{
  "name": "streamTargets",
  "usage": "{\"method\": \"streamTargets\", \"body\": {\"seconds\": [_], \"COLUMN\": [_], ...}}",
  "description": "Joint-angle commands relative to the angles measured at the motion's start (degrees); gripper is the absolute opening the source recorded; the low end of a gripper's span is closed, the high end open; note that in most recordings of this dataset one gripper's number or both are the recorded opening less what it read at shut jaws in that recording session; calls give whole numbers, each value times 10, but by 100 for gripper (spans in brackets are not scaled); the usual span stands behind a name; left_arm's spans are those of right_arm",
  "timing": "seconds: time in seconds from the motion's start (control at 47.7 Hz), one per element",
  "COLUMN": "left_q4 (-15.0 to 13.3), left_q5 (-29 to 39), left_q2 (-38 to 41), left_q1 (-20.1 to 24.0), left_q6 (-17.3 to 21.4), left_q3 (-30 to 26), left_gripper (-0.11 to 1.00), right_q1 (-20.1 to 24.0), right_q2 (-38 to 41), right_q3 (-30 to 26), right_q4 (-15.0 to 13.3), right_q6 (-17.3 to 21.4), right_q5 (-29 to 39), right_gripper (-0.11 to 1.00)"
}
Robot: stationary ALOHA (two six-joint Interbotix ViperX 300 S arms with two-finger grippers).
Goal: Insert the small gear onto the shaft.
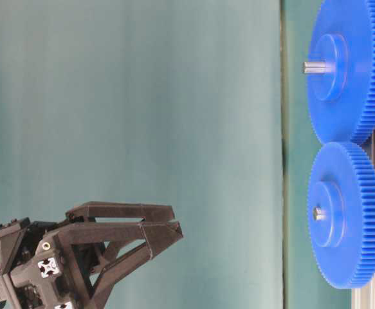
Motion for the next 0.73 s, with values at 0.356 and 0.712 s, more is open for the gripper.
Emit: {"method": "streamTargets", "body": {"seconds": [0.356,0.712], "left_q4": [1,1], "left_q5": [-3,-3], "left_q2": [-15,-15], "left_q1": [-4,-4], "left_q6": [-2,0], "left_q3": [-4,-5], "left_gripper": [91,89], "right_q1": [-1,-1], "right_q2": [4,4], "right_q3": [-5,-5], "right_q4": [-1,0], "right_q6": [6,6], "right_q5": [-4,-4], "right_gripper": [3,3]}}
